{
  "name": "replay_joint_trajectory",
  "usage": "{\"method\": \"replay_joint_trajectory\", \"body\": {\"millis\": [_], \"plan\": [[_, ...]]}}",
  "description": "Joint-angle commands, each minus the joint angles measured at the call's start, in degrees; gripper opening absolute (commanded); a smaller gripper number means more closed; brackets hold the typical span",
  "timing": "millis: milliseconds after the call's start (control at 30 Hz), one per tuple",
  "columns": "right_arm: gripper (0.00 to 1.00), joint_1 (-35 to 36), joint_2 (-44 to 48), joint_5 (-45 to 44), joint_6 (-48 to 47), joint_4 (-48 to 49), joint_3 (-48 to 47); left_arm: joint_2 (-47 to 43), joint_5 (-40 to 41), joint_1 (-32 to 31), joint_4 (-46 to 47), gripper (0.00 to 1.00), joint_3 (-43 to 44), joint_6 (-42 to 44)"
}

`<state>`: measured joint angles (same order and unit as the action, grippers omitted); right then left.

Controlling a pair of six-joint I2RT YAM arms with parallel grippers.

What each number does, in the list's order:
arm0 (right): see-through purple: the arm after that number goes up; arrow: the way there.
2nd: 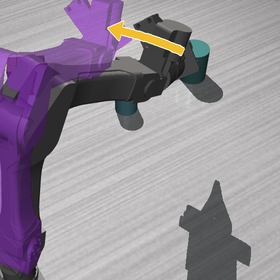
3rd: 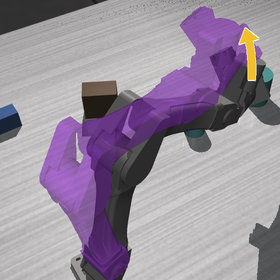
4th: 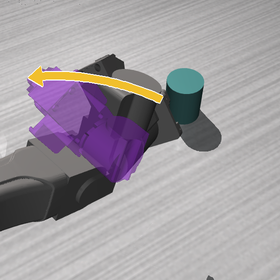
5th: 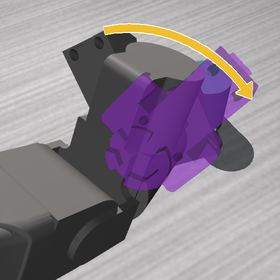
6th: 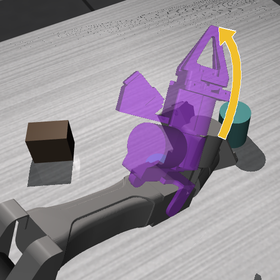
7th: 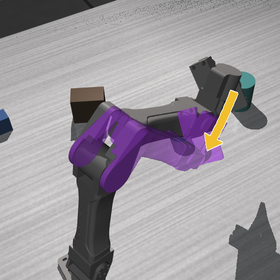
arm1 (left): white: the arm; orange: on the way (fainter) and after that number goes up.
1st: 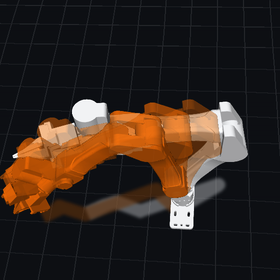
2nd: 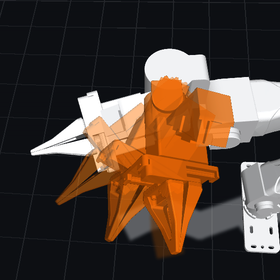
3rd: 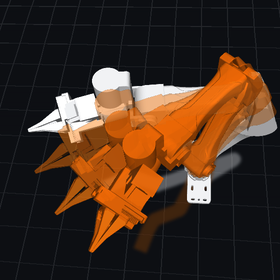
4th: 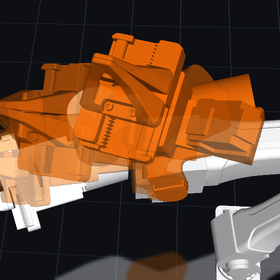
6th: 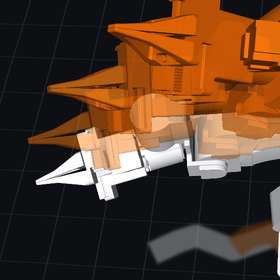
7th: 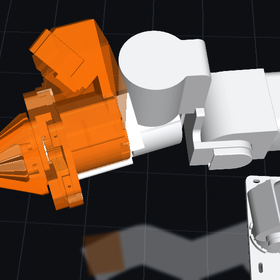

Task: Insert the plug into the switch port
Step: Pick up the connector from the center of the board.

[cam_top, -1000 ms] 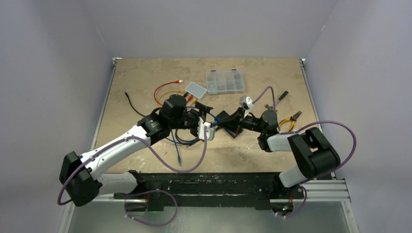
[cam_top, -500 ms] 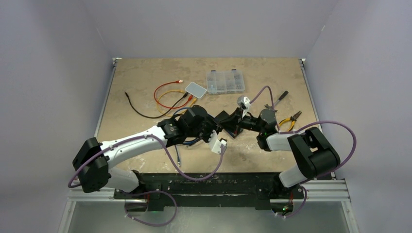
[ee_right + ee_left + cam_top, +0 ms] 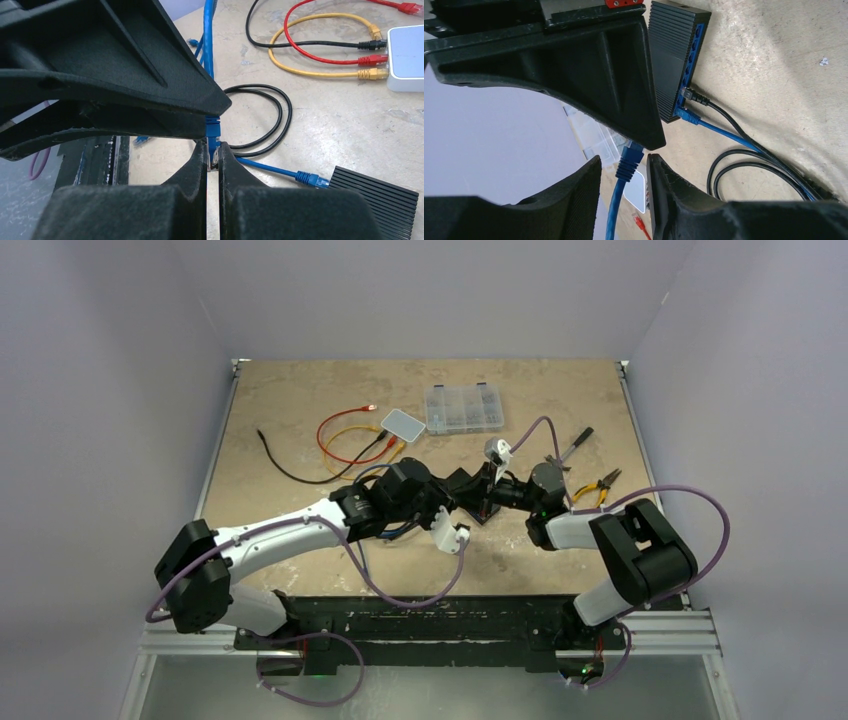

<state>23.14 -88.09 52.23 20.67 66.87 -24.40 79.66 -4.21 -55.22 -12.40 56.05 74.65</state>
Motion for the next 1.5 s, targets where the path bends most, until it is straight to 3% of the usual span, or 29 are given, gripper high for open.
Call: {"method": "replay_joint_trajectory", "body": {"millis": [0,367,533,633,767,900,1000,1233,1333,1467], "plan": [[0.00,0.33,-0.13,1.38,-0.98,1.36,-1.79,1.15,0.43,-0.25,2.32,0.36,1.17,0.62],[0.00,0.37,0.08,1.03,-0.81,2.08,-1.44,1.58,2.95,-0.24,2.12,0.01,0.82,0.27],[0.00,0.42,0.96,0.43,-0.80,2.64,-0.88,1.12,3.90,-0.24,1.62,0.00,0.81,-0.13],[0.12,0.39,1.48,0.14,-0.80,2.98,-0.44,0.94,4.03,-0.16,1.11,0.00,1.35,-1.28],[0.40,0.42,2.55,-0.66,-0.55,3.46,0.42,0.81,5.70,0.63,-0.16,0.00,2.91,-4.53],[0.68,0.42,4.38,-3.14,-0.91,2.50,1.20,0.74,4.05,3.50,-0.45,0.00,5.99,-13.52],[0.79,0.38,6.50,-6.65,-1.76,1.52,2.07,0.97,0.81,6.34,-1.50,0.00,8.62,-19.47],[0.98,0.33,12.31,-19.29,-2.53,-3.91,3.86,4.75,-1.95,11.41,-5.03,0.00,16.10,-36.91],[0.99,0.24,13.76,-23.07,-2.38,-7.10,3.49,6.55,-1.53,11.52,-7.28,0.00,20.83,-45.96],[0.99,0.03,15.70,-30.83,-1.14,-12.73,2.91,5.86,-1.95,11.47,-3.51,0.00,18.28,-56.79]]}}
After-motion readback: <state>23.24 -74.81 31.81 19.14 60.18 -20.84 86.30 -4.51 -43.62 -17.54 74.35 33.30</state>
